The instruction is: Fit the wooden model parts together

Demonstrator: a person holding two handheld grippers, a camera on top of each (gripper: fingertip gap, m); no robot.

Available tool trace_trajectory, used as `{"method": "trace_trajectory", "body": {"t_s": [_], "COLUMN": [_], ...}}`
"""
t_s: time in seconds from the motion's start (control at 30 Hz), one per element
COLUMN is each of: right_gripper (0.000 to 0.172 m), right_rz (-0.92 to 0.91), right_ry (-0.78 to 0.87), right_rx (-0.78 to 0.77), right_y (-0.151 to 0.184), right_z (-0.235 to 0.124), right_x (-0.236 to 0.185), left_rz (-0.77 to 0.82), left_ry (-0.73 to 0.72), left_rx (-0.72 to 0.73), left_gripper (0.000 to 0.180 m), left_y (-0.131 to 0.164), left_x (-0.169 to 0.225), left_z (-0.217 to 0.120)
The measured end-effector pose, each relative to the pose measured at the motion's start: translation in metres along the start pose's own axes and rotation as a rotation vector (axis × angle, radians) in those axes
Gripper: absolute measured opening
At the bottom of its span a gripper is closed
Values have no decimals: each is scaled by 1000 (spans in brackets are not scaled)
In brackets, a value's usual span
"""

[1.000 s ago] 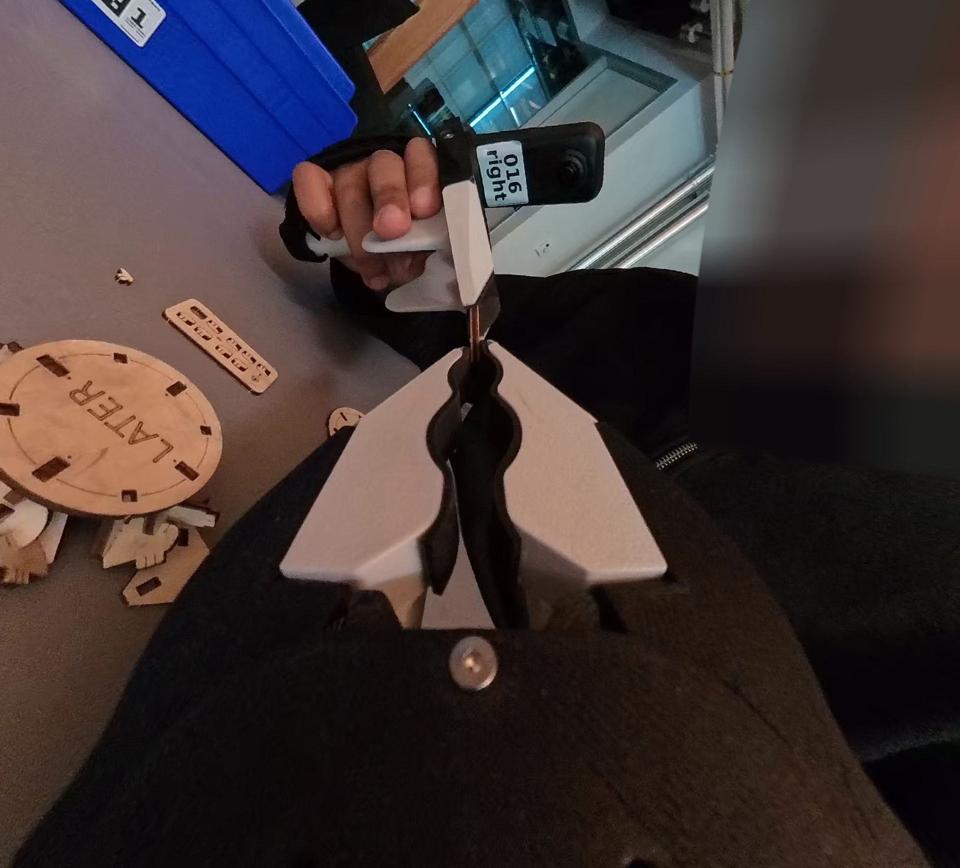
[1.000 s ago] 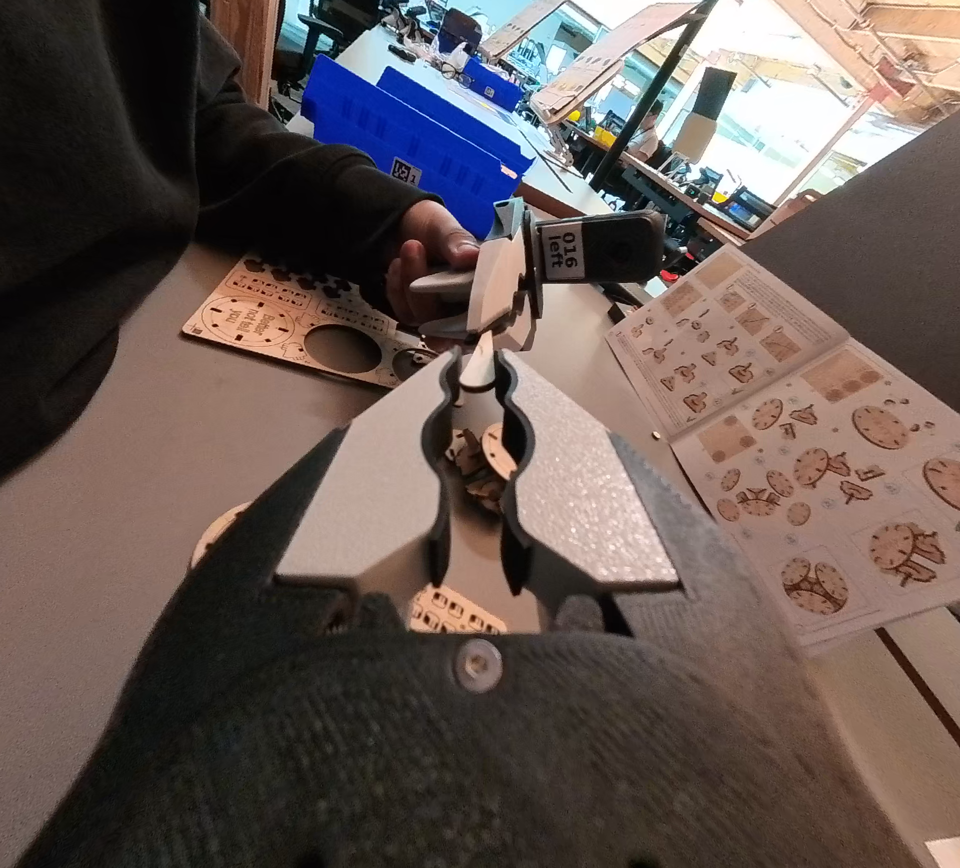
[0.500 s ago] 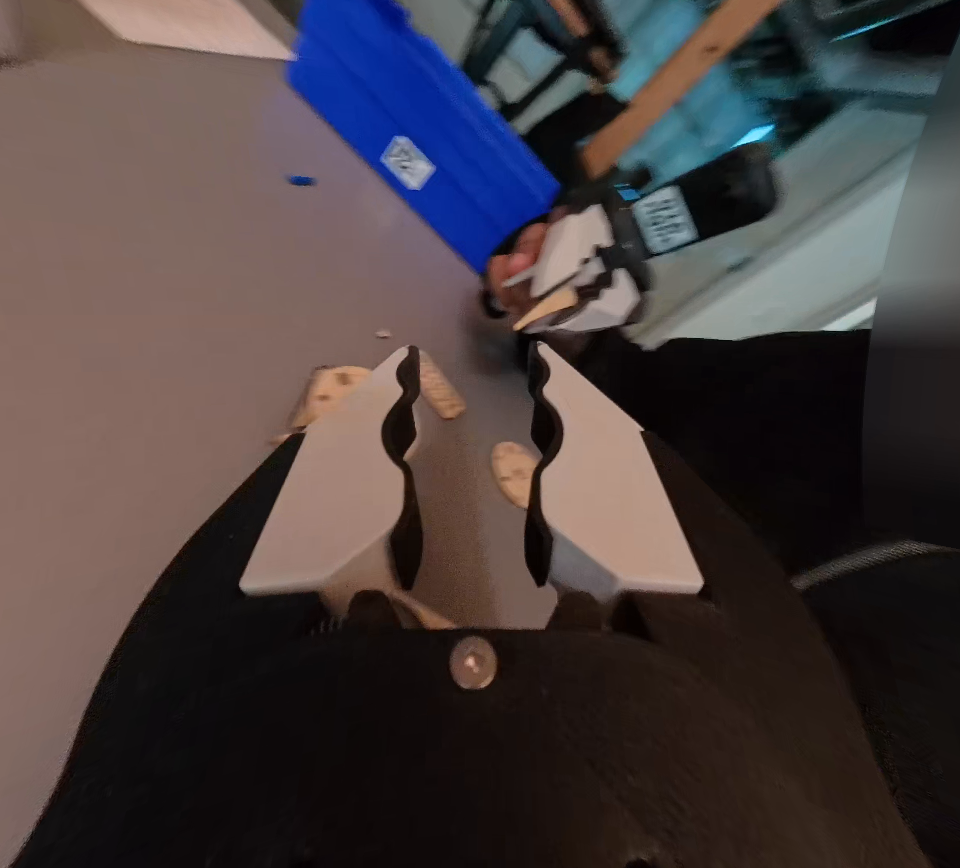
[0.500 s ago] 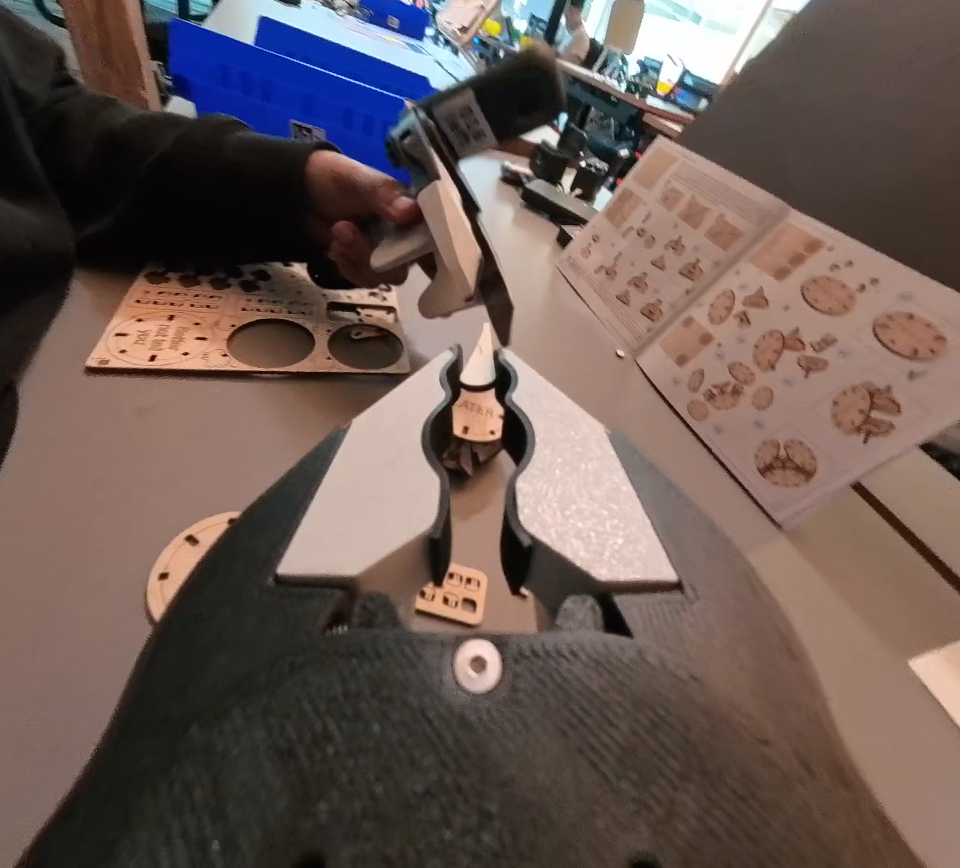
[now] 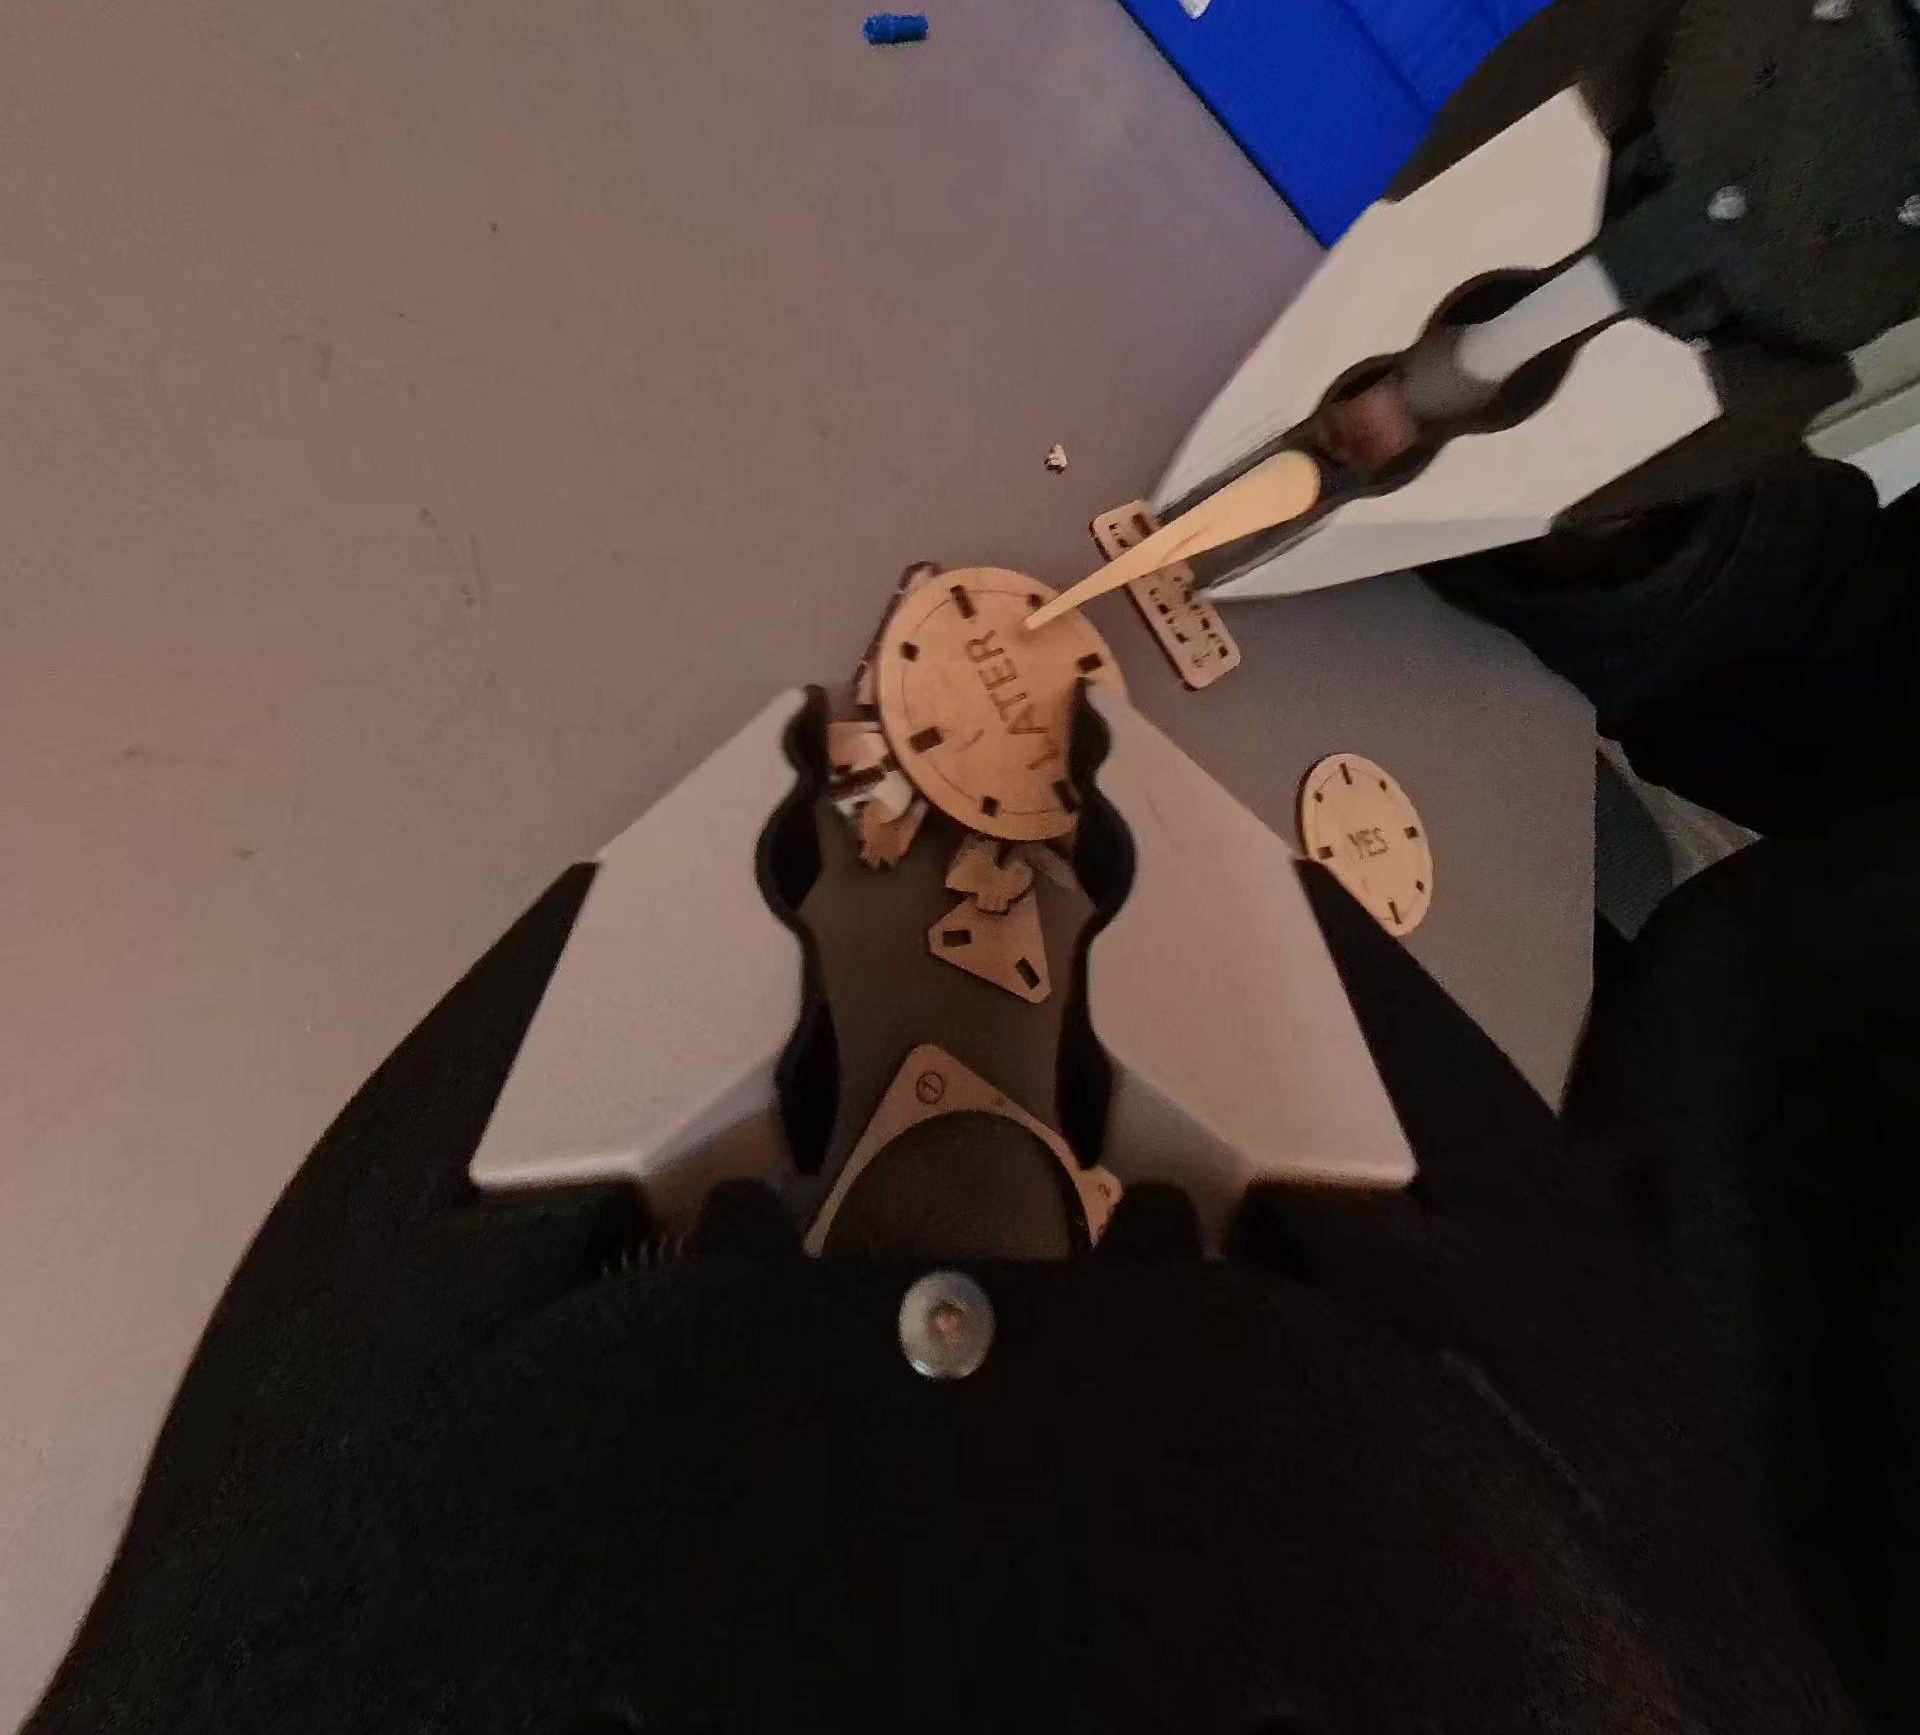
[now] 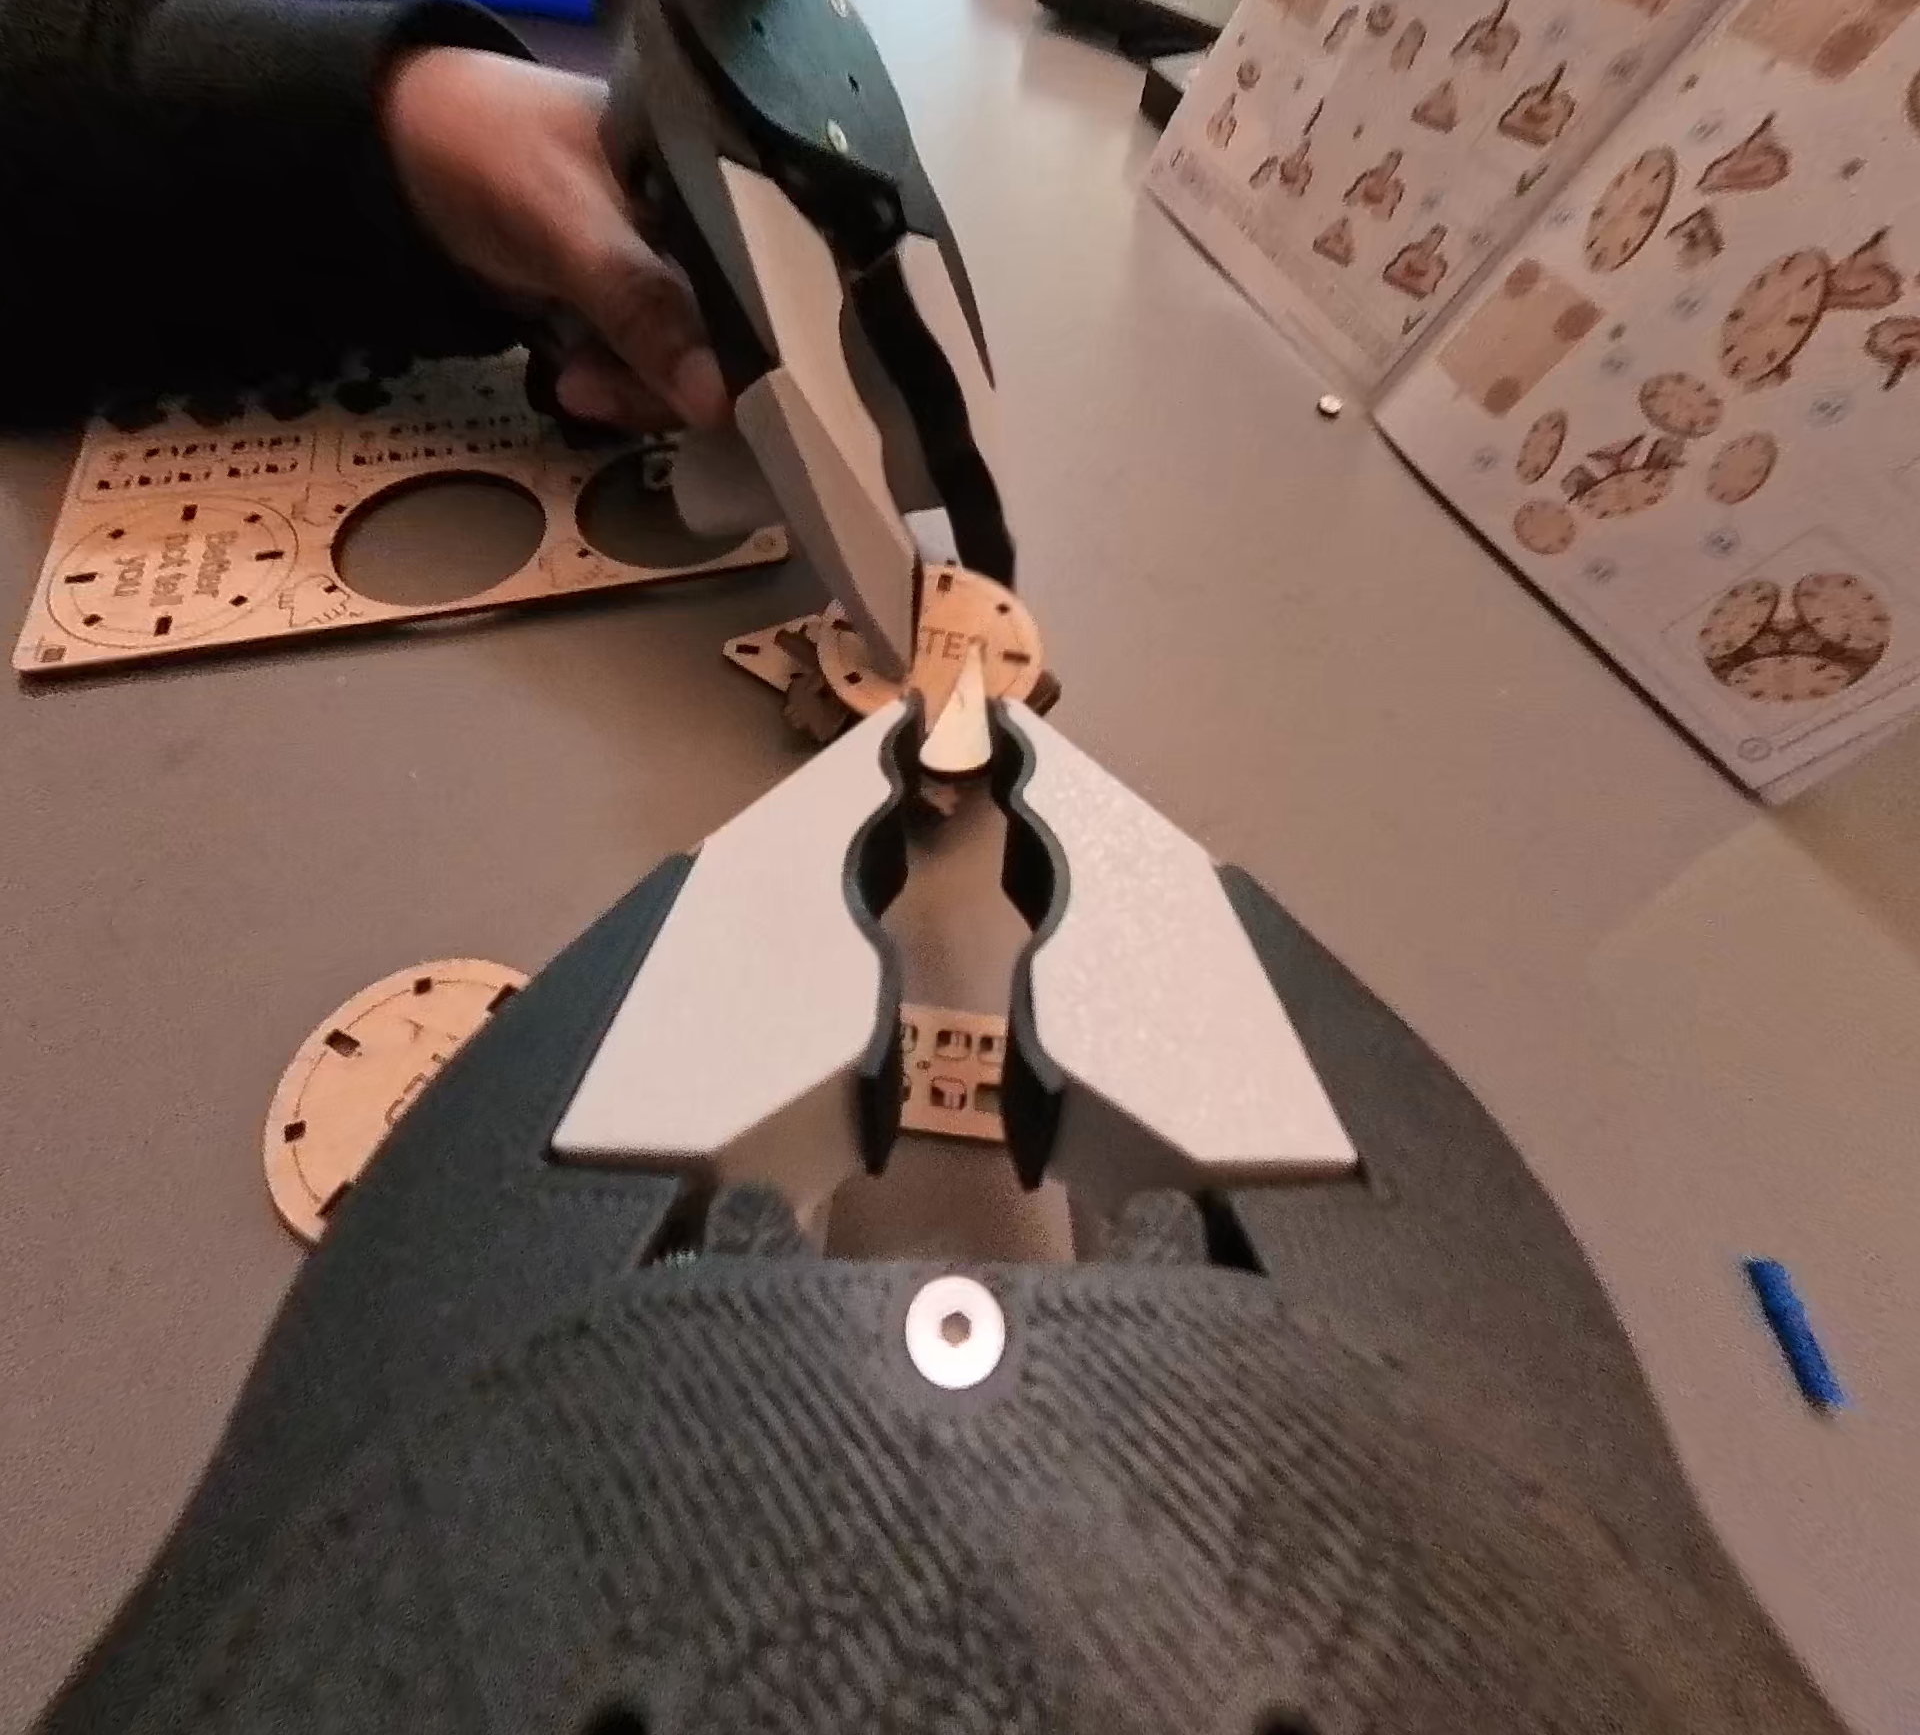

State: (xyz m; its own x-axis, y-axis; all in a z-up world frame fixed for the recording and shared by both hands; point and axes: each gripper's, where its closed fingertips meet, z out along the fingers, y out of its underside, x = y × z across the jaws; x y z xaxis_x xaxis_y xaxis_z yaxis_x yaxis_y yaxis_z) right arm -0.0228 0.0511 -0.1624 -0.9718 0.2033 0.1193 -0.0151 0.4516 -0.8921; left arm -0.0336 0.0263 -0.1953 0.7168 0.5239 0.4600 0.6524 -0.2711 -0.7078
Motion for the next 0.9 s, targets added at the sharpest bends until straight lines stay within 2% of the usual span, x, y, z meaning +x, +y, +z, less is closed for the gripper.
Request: {"method": "trace_trajectory", "body": {"t_s": [0.07,0.33,0.53,0.9], "right_gripper": [10,10,10,10], "right_rz": [9,-65,-137,-378], "right_ry": [-2,45,124,280], "right_rx": [-30,-36,-22,-105], "right_y": [6,2,-6,-7], "right_z": [3,1,-3,-4], "right_x": [0,1,5,7], "left_rz": [3,-52,6,161], "left_ry": [5,93,66,-82], "left_rx": [25,111,115,93], "left_gripper": [30,5,3,3], "left_y": [-4,-15,-17,-20], "left_x": [1,7,11,11], "left_z": [-2,-13,-13,-14]}}
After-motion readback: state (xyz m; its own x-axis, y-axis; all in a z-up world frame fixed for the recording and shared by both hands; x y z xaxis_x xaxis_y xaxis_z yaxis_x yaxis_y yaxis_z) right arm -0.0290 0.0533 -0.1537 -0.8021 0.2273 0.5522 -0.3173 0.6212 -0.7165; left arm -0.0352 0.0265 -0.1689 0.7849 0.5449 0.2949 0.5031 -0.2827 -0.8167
